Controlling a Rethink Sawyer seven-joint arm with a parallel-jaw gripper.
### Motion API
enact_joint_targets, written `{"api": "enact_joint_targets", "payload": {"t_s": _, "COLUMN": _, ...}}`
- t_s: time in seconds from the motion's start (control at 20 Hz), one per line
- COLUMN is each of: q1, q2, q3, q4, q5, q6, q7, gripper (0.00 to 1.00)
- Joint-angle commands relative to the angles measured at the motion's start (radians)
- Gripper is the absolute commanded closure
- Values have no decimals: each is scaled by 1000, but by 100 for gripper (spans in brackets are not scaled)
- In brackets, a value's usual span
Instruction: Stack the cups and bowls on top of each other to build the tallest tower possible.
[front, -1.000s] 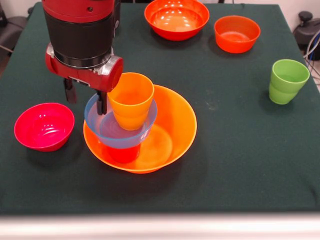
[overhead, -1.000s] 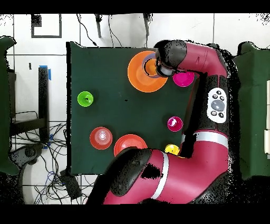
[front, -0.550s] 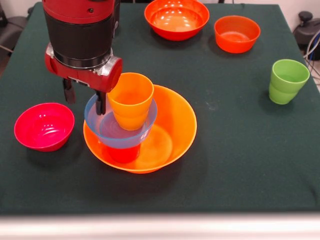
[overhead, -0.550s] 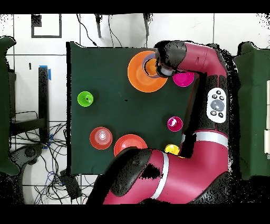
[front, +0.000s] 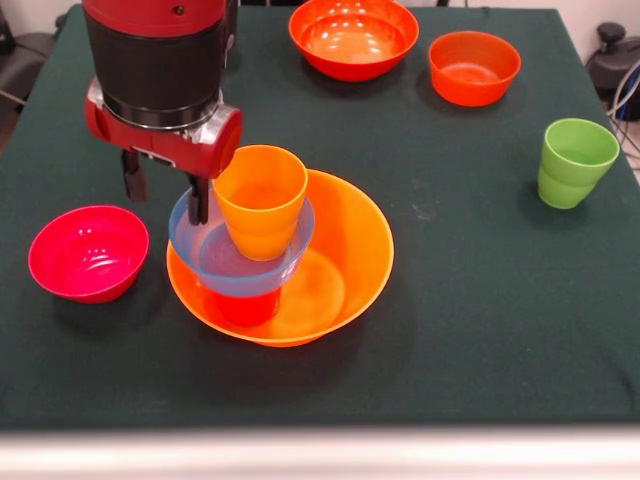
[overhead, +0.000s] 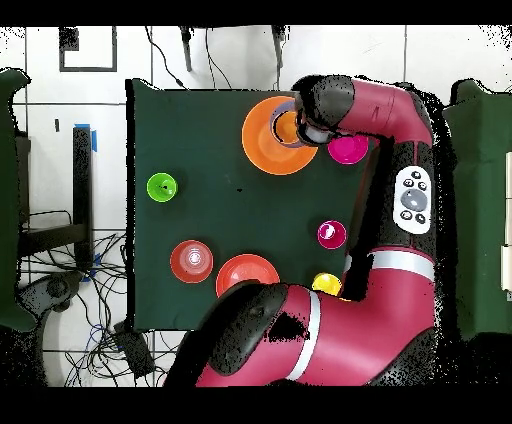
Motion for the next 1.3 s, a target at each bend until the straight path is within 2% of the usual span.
{"api": "enact_joint_targets", "payload": {"t_s": 0.05, "q1": -16, "q2": -62, "q3": 78, "q4": 79, "q5": -69, "q6": 167, "q7": -381, "gripper": 0}}
{"api": "enact_joint_targets", "payload": {"t_s": 0.55, "q1": -18, "q2": -75, "q3": 79, "q4": 57, "q5": -73, "q6": 223, "q7": -394, "gripper": 0}}
{"api": "enact_joint_targets", "payload": {"t_s": 0.85, "q1": 2, "q2": -101, "q3": 71, "q4": 119, "q5": -54, "q6": 215, "q7": -322, "gripper": 0}}
{"api": "enact_joint_targets", "payload": {"t_s": 1.05, "q1": 23, "q2": -124, "q3": 62, "q4": 140, "q5": -45, "q6": 246, "q7": -284, "gripper": 0}}
{"api": "enact_joint_targets", "payload": {"t_s": 1.3, "q1": 28, "q2": -126, "q3": 57, "q4": 139, "q5": -67, "q6": 222, "q7": -288, "gripper": 0}}
